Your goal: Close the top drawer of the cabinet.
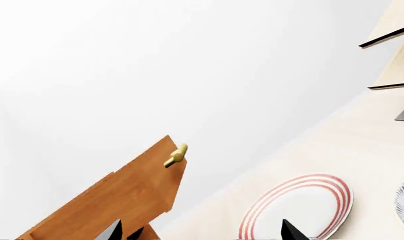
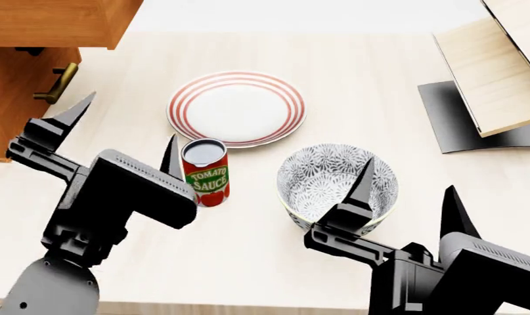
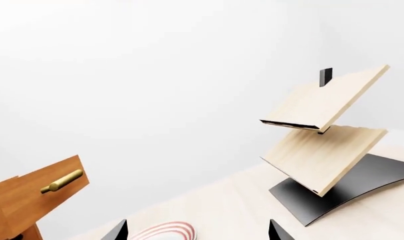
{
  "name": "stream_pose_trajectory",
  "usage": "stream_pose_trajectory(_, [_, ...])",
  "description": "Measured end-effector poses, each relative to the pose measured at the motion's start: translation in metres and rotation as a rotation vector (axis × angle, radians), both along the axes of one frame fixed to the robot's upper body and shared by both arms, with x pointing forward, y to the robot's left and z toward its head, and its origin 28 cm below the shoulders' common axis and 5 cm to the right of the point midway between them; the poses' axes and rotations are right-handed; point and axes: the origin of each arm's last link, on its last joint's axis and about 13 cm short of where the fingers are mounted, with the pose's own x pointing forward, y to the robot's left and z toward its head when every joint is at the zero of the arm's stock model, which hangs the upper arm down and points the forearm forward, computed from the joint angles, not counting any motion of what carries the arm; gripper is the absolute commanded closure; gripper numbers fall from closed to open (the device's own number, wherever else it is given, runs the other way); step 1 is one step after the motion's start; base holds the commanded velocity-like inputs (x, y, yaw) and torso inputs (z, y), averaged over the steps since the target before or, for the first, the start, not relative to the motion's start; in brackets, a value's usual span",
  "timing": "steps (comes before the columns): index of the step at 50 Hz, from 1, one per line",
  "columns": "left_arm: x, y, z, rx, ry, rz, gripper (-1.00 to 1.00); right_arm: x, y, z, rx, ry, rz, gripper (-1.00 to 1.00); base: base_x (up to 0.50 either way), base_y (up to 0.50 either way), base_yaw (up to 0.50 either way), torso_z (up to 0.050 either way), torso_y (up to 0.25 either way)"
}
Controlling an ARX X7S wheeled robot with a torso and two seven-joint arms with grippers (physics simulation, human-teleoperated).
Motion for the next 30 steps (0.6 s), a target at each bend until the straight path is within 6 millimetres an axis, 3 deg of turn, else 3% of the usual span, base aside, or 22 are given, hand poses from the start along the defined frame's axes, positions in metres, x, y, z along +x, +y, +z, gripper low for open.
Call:
stream_pose_trajectory(13, [0.038, -0.012, 0.048, 0.319, -0.086, 0.005, -1.00, -0.003, -0.006, 0.011, 0.021, -0.020, -0.038, -1.00, 0.00, 0.00, 0.00, 0.000, 0.000])
stream_pose_trajectory(30, [0.070, -0.026, 0.077, 0.673, -0.138, 0.061, -1.00, -0.008, -0.011, 0.019, 0.035, -0.034, -0.062, -1.00, 0.00, 0.00, 0.00, 0.000, 0.000])
